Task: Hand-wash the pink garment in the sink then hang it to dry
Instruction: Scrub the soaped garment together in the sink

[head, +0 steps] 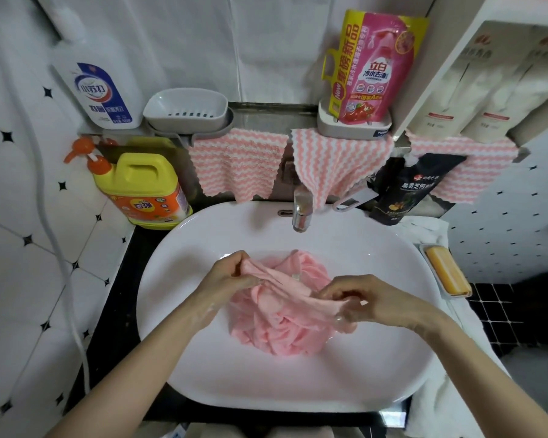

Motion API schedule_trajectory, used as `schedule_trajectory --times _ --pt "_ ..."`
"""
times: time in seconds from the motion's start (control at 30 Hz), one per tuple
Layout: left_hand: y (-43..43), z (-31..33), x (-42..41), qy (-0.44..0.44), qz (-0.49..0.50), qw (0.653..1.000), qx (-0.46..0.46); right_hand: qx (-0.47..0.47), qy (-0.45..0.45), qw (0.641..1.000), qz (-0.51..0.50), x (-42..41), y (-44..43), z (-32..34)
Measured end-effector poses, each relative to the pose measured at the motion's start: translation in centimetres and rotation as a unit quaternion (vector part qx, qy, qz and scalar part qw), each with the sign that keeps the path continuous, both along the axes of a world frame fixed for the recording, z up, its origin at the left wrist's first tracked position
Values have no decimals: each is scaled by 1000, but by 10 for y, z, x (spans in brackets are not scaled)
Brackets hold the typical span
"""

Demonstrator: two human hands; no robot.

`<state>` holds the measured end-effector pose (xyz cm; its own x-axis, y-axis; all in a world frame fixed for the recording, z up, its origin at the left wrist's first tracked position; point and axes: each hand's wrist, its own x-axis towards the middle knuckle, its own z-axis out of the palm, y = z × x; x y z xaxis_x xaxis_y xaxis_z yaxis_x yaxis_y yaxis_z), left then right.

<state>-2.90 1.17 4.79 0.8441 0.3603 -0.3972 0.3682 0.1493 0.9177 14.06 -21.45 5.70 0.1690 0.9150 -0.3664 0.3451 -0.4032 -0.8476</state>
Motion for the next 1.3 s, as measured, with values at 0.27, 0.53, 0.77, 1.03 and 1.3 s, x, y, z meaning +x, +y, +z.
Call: schedule_trajectory --times 0.27,0.53,0.77,1.03,1.3 --pt "1 1 0 -6 -57 998 29 0 -458 886 73 21 -2 0" --pt "-29 -3 5 5 -203 910 362 80 -447 890 -45 19 3 11" --pt "-71 -11 21 -3 -188 856 482 46 -323 937 -123 6 0 54" --pt "-29 8 17 -117 36 984 130 6 -188 956 -226 16 -9 41" --pt "6 37 8 -76 86 993 10 132 237 914 -302 7 20 46"
